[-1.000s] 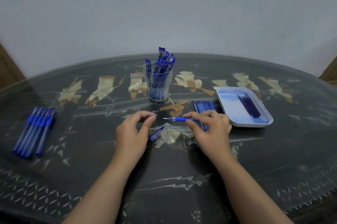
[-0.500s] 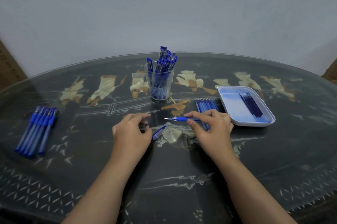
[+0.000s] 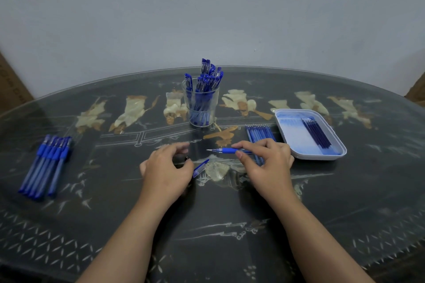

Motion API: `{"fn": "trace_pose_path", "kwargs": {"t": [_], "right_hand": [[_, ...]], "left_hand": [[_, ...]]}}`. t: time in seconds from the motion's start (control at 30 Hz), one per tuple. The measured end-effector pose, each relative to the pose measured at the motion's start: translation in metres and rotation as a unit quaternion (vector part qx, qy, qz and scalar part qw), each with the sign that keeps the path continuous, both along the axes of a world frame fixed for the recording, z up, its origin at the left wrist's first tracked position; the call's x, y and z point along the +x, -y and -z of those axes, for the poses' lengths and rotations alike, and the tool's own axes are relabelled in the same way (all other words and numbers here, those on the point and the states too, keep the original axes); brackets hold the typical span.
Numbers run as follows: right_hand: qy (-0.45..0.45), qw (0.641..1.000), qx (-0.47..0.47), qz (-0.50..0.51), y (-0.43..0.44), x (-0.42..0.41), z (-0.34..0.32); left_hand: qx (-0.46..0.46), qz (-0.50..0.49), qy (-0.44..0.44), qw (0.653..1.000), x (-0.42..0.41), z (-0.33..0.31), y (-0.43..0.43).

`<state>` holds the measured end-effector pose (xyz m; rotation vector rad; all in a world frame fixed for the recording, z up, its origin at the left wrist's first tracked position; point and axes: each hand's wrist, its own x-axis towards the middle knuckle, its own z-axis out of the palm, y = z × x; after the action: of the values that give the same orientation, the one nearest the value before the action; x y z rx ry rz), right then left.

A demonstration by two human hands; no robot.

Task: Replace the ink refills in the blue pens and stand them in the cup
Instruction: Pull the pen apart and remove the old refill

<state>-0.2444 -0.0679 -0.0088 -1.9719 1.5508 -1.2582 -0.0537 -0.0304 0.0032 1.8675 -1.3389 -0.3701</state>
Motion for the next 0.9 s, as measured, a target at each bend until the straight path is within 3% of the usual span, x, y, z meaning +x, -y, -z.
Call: {"fn": "trace_pose_path", "kwargs": {"t": [0.17,0.3,0.5,0.63,0.9], "right_hand": [[0.050,0.998,-0.035,0.022,-0.004,0.001,-0.005],[0.166,0.985,-0.041,-0.024,-0.014,0.003,-0.031],[0.349,0.925,0.110,-0.101,-0.031,0.018,-0.054],[0.439,0.863,0.204,-0.142,-0.037,0.025,-0.055],[0.456,0.851,0.224,-0.132,-0.039,0.029,-0.053]], "left_hand": [[-0.144,0.004,0.003,0.990,-0.004,-0.002,-0.006],[-0.239,0.088,-0.011,0.967,-0.013,-0.006,-0.010],[-0.178,0.194,-0.157,0.952,-0.031,-0.010,-0.017],[-0.153,0.190,-0.279,0.929,-0.033,-0.008,-0.016],[-0.129,0.187,-0.387,0.894,-0.036,-0.013,-0.016]]}}
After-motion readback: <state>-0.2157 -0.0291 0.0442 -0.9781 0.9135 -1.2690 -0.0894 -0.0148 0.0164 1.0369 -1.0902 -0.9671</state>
